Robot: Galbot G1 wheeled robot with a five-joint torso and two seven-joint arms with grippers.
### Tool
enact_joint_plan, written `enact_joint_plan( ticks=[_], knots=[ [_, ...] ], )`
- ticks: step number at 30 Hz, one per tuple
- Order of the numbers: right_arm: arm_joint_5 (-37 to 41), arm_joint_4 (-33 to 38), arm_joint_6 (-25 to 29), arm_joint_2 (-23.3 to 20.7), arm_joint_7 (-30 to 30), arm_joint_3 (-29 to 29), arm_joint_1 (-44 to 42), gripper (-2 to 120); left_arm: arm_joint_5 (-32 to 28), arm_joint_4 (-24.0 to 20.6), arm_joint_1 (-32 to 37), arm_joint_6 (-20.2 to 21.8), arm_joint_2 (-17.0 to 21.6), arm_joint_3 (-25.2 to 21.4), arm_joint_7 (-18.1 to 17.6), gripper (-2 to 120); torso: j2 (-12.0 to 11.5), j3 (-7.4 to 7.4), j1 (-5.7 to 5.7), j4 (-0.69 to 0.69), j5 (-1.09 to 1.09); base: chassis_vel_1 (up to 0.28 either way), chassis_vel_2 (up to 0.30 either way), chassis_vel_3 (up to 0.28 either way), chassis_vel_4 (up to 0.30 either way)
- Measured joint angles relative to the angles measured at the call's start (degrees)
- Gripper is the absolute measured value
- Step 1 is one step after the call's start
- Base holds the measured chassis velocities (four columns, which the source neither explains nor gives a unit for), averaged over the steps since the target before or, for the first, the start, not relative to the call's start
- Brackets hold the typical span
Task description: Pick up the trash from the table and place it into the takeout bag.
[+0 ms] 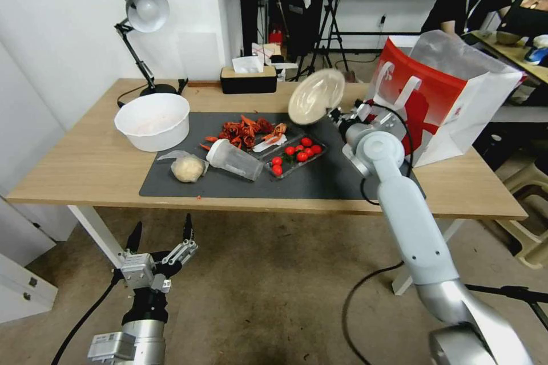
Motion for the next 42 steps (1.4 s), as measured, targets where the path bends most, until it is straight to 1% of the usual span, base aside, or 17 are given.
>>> enact_joint_plan(
  ticks=[2,4,6,8,9,13,18,21,22,24,29,33,35,36,38,39,42],
  knots=[
    [-1.54,1.40,0.09,-0.68,-1.75,-0.42,-0.52,0,0.00,-0.10,-0.06,0.00,0.00,0.02,-0.02,100,0.00,0.00,0.00,0.00,0.00,0.000,0.000,0.000,0.000],
    [-8.13,5.50,0.45,-2.99,-5.95,-1.97,-1.78,0,0.01,-0.43,-0.21,0.04,0.00,0.05,-0.05,100,0.00,0.00,0.00,0.00,0.00,0.000,0.000,0.000,0.000],
    [-11.06,7.42,0.53,-4.26,-7.46,-2.73,-2.20,0,0.03,-0.47,-0.26,0.07,0.00,0.06,-0.06,100,0.00,0.00,0.00,-0.01,0.00,0.000,0.000,0.000,0.000],
    [-19.16,11.44,0.88,-7.66,-10.62,-4.08,-2.94,0,0.11,-0.55,-0.30,0.14,0.00,0.08,-0.08,100,0.00,0.00,0.00,0.00,0.00,0.000,0.000,0.000,0.000],
    [-19.16,11.44,0.88,-7.66,-10.62,-4.08,-2.94,0,0.11,-0.55,-0.30,0.14,0.00,0.08,-0.08,100,0.00,0.00,0.00,0.00,0.00,0.000,0.000,0.000,0.000],
    [-35.95,18.26,3.26,-13.35,-16.92,-3.80,-3.78,0,0.30,-0.62,-0.35,0.20,0.00,0.18,-0.10,100,0.00,0.00,-0.01,0.00,0.01,0.000,0.000,0.000,0.000],
    [-42.48,21.08,4.59,-15.93,-17.65,-2.27,-3.33,0,0.42,-0.67,-0.37,0.23,0.00,0.19,-0.10,100,0.00,0.00,-0.01,0.00,0.01,0.000,0.000,0.000,0.000],
    [-49.61,23.64,2.34,-20.11,-12.54,-0.21,-1.46,0,0.57,-0.72,-0.33,0.25,0.00,0.53,-0.09,100,0.00,-0.01,-0.01,0.00,0.00,0.000,0.000,0.000,0.000],
    [-49.61,23.64,2.34,-20.11,-12.54,-0.21,-1.46,0,0.57,-0.72,-0.33,0.25,0.00,0.53,-0.09,100,0.00,-0.01,-0.01,0.00,0.00,0.000,0.000,0.000,0.000],
    [-53.96,24.17,-2.07,-23.17,-7.99,1.53,-0.55,0,0.52,-0.94,-0.21,0.35,0.00,1.29,-0.06,100,0.00,-0.01,-0.01,-0.01,0.00,0.000,0.000,0.000,0.000],
    [-53.38,22.50,-5.78,-26.82,-5.76,3.72,-0.12,1,0.15,-1.34,-0.13,0.82,0.00,2.87,0.06,100,0.00,0.00,-0.01,-0.01,0.01,0.000,0.000,0.000,0.000],
    [-52.14,20.43,-4.28,-27.06,-6.16,3.71,-0.44,14,0.29,-1.50,-0.13,1.12,0.00,4.24,0.21,100,0.00,0.00,-0.01,0.01,0.00,0.000,0.000,0.000,0.000],
    [-51.91,20.29,-4.17,-26.95,-6.27,3.70,-0.60,16,0.41,-1.50,-0.11,1.13,0.00,4.38,0.22,100,0.00,0.00,-0.01,0.00,0.00,0.000,0.000,0.000,0.000],
    [-51.57,20.04,-3.99,-26.48,-6.45,3.71,-1.09,24,0.75,-1.79,-0.06,1.19,0.00,4.64,0.24,100,0.00,0.00,0.00,0.00,0.00,0.000,0.000,0.000,0.000],
    [-51.58,19.90,-3.76,-25.95,-6.69,3.75,-1.78,34,0.81,-2.18,0.18,1.25,0.00,4.48,0.24,100,0.00,0.00,0.00,0.00,0.00,0.000,0.000,0.000,0.000],
    [-51.58,19.90,-3.76,-25.95,-6.69,3.75,-1.78,34,0.81,-2.18,0.18,1.25,0.00,4.48,0.24,100,0.00,0.00,0.00,0.00,0.00,0.000,0.000,0.000,0.000],
    [-50.58,20.47,-3.46,-25.75,-6.88,3.81,-2.66,47,0.85,-2.19,0.71,1.05,0.00,4.31,0.27,100,0.00,0.00,0.00,0.00,0.00,0.000,0.000,0.000,0.000]
  ],
)
